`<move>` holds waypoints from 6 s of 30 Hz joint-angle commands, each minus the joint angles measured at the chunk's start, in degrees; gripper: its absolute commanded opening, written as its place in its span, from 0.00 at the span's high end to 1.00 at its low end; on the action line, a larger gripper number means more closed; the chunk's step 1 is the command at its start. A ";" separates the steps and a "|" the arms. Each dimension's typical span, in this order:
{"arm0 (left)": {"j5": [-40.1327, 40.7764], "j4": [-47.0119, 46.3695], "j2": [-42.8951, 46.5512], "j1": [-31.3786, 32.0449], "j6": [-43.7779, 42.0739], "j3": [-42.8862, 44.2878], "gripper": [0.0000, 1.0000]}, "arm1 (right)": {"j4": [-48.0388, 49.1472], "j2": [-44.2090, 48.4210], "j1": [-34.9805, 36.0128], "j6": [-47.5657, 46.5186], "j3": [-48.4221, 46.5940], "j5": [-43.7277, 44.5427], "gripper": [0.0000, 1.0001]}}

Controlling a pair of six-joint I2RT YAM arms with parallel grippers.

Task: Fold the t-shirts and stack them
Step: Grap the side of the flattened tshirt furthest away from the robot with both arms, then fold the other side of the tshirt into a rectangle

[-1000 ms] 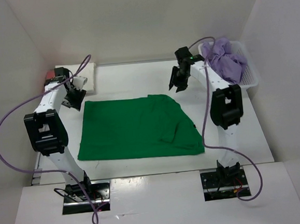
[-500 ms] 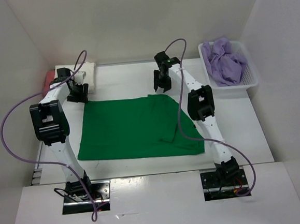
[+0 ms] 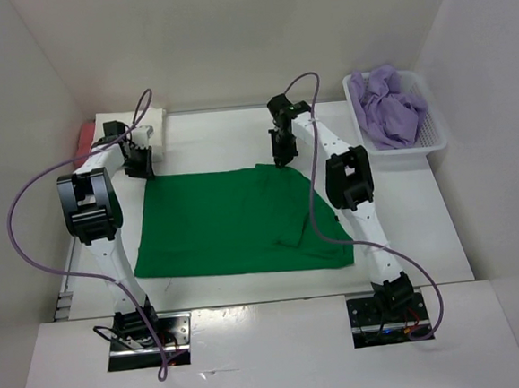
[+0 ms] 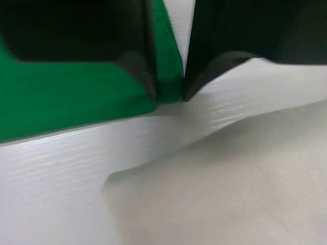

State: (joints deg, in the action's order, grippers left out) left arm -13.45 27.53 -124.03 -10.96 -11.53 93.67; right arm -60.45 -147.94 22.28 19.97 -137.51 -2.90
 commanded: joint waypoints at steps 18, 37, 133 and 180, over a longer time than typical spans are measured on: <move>-5.27 8.05 20.66 0.85 -15.26 -14.03 1.00 | 9.36 35.86 4.25 3.05 35.44 -8.35 1.00; 5.89 11.85 31.13 1.38 -20.37 -32.84 1.00 | 19.85 59.16 18.06 7.72 69.31 -13.46 0.57; 10.46 -27.79 22.51 12.72 -20.11 -22.48 0.95 | 16.68 45.89 -6.46 2.01 44.88 5.02 1.00; 12.14 3.84 34.55 3.94 -35.67 -31.80 0.53 | 4.37 67.69 0.05 12.90 74.68 -4.41 0.63</move>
State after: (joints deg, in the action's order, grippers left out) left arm -0.14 28.42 -91.31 -5.34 -45.15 57.67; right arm -52.64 -84.66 25.41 31.38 -59.07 -8.19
